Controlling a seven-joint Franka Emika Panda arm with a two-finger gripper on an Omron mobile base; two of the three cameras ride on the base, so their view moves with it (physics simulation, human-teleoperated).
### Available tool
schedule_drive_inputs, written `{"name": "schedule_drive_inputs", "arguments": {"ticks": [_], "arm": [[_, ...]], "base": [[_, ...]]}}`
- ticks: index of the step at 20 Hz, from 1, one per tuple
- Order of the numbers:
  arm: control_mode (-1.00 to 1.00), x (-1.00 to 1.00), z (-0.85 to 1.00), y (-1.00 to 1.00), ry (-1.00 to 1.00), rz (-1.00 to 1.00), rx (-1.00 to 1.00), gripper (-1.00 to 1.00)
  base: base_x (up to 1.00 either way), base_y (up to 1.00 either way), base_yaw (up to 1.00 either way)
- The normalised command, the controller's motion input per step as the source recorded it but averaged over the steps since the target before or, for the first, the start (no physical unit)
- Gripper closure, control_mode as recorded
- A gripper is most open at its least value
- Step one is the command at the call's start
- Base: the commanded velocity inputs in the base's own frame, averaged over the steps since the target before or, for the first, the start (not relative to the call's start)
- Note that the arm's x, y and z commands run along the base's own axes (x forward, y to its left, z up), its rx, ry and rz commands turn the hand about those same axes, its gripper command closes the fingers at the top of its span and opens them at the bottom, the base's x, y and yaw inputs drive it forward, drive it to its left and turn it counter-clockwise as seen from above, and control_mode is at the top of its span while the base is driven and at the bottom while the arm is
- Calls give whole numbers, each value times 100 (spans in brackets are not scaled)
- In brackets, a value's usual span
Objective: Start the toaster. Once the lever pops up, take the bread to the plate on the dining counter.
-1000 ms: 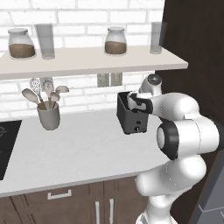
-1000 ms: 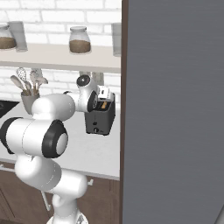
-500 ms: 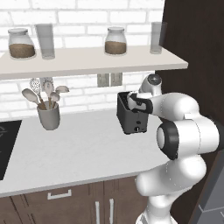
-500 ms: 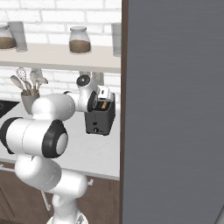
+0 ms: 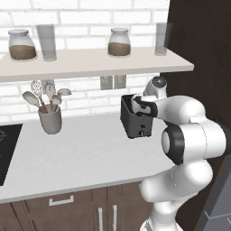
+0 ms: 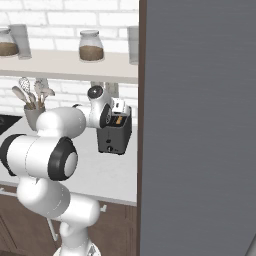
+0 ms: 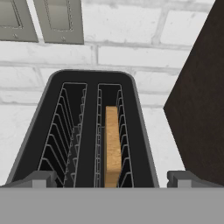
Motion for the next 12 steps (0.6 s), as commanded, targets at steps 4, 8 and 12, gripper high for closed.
{"name": "schedule_drive_inputs", "arguments": {"ticks": [4,8,12], "arm": [[-100,0,0,0,0,0,0,-100],[-100,0,0,0,0,0,0,-100],[-100,0,0,0,0,0,0,-100]], "base": [[0,0,0],[0,0,0],[0,0,0]]}}
